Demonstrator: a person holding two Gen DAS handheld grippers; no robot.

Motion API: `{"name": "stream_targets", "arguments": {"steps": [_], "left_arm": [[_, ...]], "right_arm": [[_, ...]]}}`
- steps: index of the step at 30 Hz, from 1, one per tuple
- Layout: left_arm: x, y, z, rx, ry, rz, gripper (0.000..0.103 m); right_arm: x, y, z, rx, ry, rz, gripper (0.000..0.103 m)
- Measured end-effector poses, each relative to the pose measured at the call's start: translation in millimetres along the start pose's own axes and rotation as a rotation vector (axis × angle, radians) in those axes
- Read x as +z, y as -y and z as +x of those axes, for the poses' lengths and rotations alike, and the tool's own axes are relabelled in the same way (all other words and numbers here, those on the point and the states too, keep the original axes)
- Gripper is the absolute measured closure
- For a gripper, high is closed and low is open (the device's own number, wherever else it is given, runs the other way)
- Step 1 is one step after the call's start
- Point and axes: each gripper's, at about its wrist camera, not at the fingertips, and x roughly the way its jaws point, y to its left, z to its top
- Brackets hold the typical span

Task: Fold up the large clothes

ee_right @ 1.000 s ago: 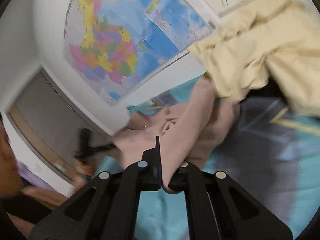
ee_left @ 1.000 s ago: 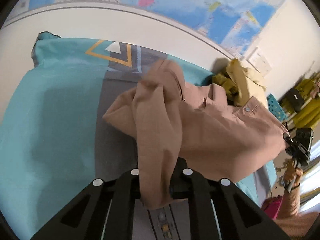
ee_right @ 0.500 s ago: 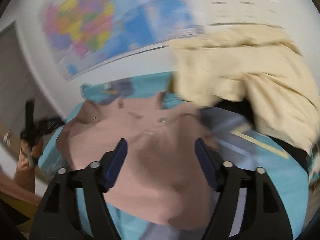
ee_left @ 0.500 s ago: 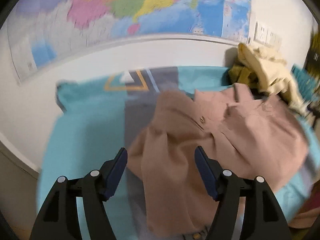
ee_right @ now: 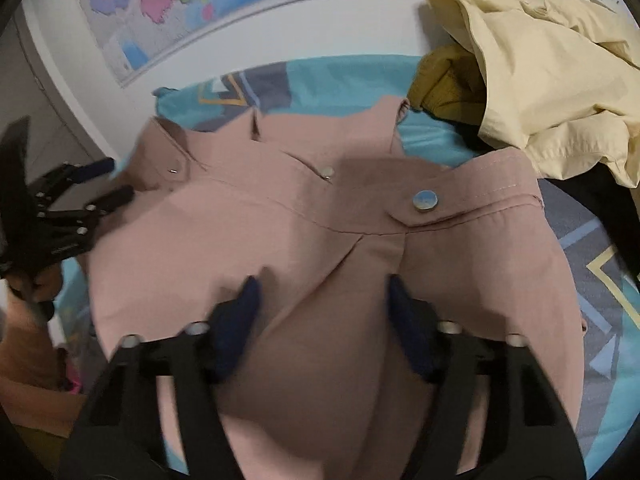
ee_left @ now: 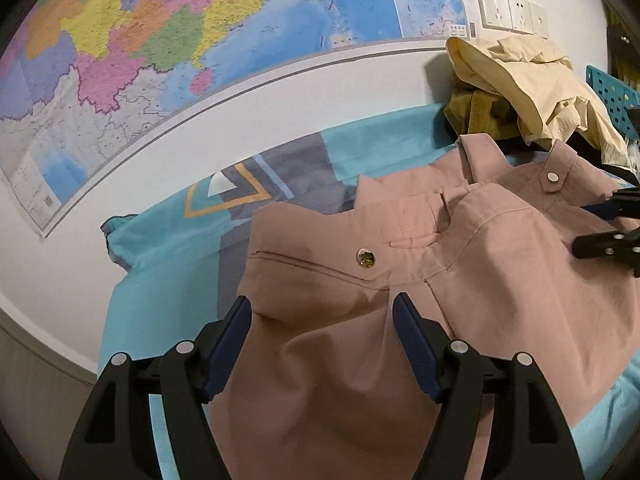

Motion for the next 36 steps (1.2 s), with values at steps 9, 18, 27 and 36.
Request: {"name": "stream_targets", "arguments": {"steps": [9, 18, 27, 36], "left_arm": [[0.0, -6.9, 6.0, 0.018, -0.013, -0.014, 0.033], [19.3, -29.5, 7.5, 0.039, 0.026, -0.089, 0.038], [-1.8, -38.1, 36.9, -0.123, -0.097, -0.158, 0.021], [-10.8, -67.5, 85.2, -0.086, -0.183, -0.274, 0.029]], "right_arm": [[3.3, -0.6, -21.2, -0.019, 0.117, -0.037, 0.100], [43.2, 5.0, -43.7, -0.031, 0.293, -0.010, 0.100], [31.8, 13.3, 15.6, -0.061, 0.095, 0.001, 0.082], [-21.3, 31.9, -86.9, -0.123, 0.236, 0.018, 0.038]]}}
